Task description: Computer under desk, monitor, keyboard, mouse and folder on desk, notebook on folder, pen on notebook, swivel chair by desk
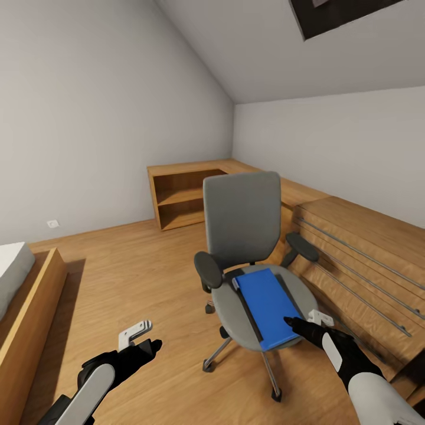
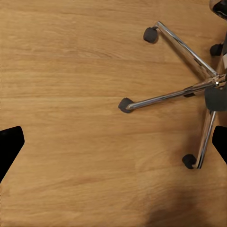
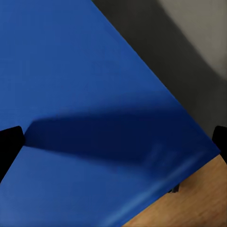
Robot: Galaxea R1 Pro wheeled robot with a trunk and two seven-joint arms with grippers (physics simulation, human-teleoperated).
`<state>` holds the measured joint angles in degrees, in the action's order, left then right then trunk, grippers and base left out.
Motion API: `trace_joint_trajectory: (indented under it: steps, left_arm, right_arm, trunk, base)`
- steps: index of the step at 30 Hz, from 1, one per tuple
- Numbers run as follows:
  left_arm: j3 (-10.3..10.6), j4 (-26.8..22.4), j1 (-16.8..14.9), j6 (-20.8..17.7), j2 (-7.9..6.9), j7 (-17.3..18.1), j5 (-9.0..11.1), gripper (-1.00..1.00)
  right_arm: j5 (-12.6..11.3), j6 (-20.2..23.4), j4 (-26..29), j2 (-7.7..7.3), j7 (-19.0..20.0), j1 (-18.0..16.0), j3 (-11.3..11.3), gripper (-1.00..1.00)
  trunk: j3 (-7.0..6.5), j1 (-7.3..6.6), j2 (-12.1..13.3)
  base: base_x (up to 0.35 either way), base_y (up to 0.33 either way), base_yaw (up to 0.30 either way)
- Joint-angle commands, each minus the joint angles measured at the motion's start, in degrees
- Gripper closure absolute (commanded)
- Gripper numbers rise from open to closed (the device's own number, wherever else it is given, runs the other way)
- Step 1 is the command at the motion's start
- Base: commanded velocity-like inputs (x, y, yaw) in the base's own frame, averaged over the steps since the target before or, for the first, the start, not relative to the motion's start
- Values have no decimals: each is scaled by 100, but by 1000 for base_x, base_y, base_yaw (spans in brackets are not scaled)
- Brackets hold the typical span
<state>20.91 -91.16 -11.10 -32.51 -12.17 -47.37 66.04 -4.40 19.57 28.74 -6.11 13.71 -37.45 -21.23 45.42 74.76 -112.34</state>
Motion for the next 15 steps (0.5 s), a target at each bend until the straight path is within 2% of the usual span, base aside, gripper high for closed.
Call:
trace_joint_trajectory:
  steps: [1, 15]
  left_arm:
    - [10, -7, -7, -2, -4, -52, 38, -100]
    - [11, -7, -7, -1, 4, -62, 42, -100]
  right_arm:
    - [-8, 38, -62, 2, 18, 1, -12, -100]
    - [-8, 38, -62, 4, 18, 1, -12, -100]
  trunk:
    - [-12, -22, 38]
    - [-263, -330, 600]
  base:
    - [0, 0, 0]
    - [0, 0, 0]
